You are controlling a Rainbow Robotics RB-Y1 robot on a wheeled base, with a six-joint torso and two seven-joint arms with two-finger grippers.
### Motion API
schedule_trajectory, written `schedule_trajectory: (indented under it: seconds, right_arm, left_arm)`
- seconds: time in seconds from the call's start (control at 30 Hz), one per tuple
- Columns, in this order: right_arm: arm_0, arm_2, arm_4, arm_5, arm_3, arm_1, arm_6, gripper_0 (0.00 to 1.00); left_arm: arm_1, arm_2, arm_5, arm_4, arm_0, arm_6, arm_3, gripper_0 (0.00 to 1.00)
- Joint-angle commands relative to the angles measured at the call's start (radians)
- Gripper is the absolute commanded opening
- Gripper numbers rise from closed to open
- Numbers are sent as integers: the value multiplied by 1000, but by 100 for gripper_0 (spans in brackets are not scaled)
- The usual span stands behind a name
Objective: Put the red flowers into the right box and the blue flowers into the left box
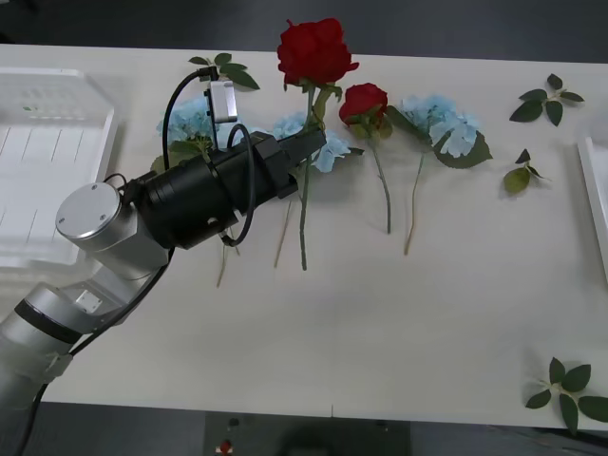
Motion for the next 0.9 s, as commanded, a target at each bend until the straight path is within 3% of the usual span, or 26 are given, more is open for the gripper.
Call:
schedule_trajectory:
  seconds: [0.03,0.3,0.47,0.6,0.73,0.9]
  right_arm:
    - [-13,-18,23,-120,88,64,77,0]
    - [17,-17,49,-275,146,148,96,0]
    - [39,-17,69,-304,146,161,100,1]
    - [51,-17,84,-305,146,161,110,28]
    - [56,-17,103,-305,146,161,119,54]
    - [56,-17,117,-304,139,155,129,61]
  left_arm:
    - [15,4,-1,-2,-11,-56,-34,0]
    - [26,-12,4,-3,-16,-34,-36,0]
    - [54,-13,12,-80,-25,90,-50,0]
    - [78,10,24,-230,-25,266,-73,0]
    - [78,71,122,-393,-30,469,-85,0]
    - [77,130,206,-585,-30,717,-143,0]
